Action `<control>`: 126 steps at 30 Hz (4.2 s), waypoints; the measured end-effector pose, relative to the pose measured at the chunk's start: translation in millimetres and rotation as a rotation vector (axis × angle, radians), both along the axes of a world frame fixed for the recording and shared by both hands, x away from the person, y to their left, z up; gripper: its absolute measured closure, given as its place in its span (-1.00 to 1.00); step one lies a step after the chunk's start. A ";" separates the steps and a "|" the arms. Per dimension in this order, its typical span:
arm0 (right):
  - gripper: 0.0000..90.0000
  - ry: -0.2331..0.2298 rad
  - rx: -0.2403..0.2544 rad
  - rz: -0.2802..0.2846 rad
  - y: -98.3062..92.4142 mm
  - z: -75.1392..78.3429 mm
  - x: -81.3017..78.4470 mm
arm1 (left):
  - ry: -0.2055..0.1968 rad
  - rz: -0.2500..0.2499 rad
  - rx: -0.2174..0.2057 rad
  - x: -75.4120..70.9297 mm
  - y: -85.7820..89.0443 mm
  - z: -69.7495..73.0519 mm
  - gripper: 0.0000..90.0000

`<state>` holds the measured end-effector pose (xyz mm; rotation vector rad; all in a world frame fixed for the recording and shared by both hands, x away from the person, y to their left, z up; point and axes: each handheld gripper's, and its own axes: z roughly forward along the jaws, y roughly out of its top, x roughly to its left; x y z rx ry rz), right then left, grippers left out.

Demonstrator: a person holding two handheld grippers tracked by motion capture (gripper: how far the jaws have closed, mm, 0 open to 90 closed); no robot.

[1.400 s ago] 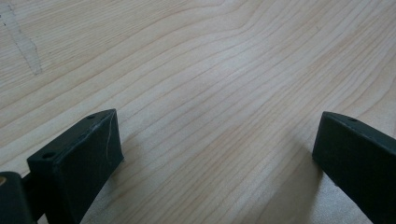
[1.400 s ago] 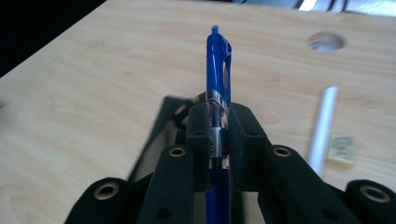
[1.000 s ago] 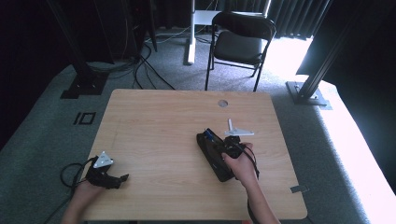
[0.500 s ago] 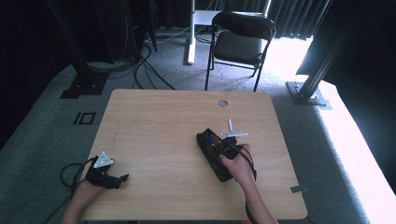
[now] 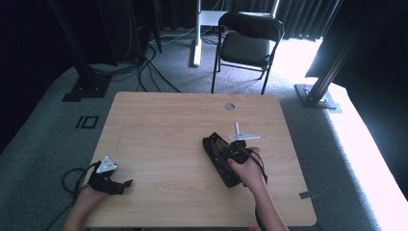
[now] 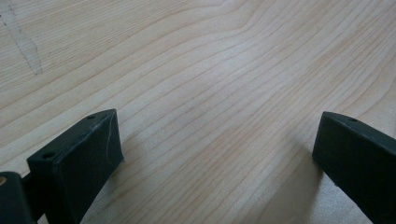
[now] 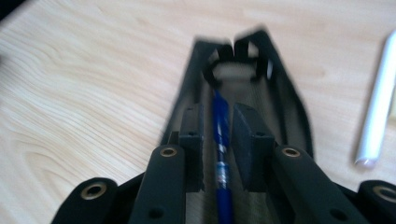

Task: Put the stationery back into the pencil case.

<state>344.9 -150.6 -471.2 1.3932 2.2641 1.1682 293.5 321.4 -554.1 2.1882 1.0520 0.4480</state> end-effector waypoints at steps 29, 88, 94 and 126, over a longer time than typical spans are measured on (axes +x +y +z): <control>0.40 0.000 -0.081 -0.273 -77.7 -36.4 93.1 | 0.000 0.000 0.000 0.0 0.0 0.0 -0.96; 0.52 -0.044 -0.039 -0.035 -13.8 33.5 32.5 | 0.000 0.002 0.000 0.0 0.1 0.0 -0.96; 0.52 -0.015 -0.052 -0.002 -2.7 24.8 25.1 | 0.000 0.002 0.000 0.1 0.1 0.0 -0.96; 0.47 0.135 -0.153 0.041 23.2 -18.4 31.7 | 0.000 0.002 0.000 0.1 0.1 0.0 -0.96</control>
